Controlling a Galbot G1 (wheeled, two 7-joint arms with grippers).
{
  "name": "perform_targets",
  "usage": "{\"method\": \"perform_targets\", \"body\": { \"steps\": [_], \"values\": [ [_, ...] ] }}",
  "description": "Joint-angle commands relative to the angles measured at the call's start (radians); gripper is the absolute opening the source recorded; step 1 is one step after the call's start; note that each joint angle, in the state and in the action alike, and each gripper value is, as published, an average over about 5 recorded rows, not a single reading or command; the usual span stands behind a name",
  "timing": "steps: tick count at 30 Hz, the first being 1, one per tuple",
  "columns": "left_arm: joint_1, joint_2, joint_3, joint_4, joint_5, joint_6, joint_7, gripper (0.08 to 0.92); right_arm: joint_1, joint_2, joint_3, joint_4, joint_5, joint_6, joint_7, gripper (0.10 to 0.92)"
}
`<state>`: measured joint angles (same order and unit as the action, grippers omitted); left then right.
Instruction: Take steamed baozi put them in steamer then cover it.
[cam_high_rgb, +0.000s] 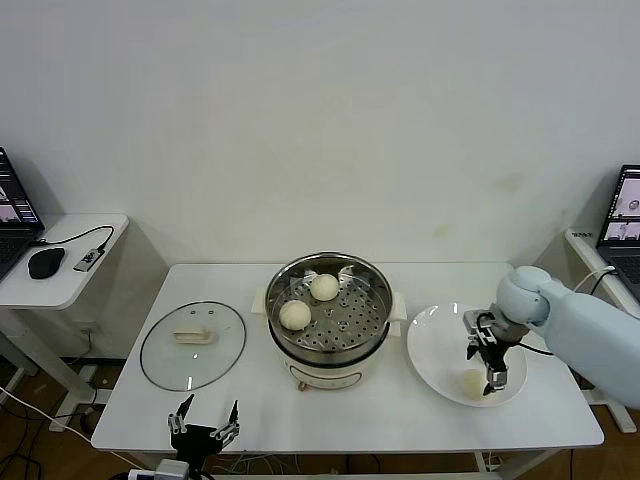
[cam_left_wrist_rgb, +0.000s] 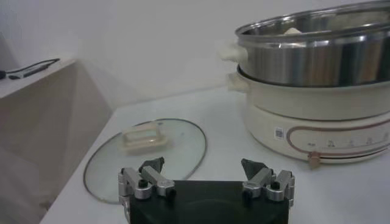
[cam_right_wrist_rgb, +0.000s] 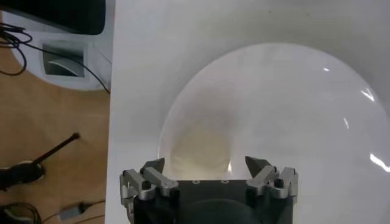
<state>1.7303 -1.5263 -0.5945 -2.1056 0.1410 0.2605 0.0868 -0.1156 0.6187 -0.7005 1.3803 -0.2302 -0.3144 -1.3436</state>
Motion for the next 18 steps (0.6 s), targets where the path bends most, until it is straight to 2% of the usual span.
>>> {"method": "perform_targets", "body": {
  "steps": [1, 16, 18],
  "values": [
    [-0.002, -0.001, 0.000, 0.003, 0.001, 0.000, 0.000, 0.823, -0.047, 0.023, 0.028, -0.038, -0.028, 0.002, 0.015, 0.823],
    [-0.008, -0.002, 0.006, 0.010, 0.002, 0.000, 0.000, 0.823, -0.054, 0.022, 0.031, -0.046, -0.041, 0.006, 0.010, 0.823],
    [-0.007, -0.001, 0.006, 0.010, 0.002, 0.000, 0.000, 0.823, -0.055, 0.024, 0.032, -0.047, -0.040, 0.005, 0.012, 0.802]
  ]
}}
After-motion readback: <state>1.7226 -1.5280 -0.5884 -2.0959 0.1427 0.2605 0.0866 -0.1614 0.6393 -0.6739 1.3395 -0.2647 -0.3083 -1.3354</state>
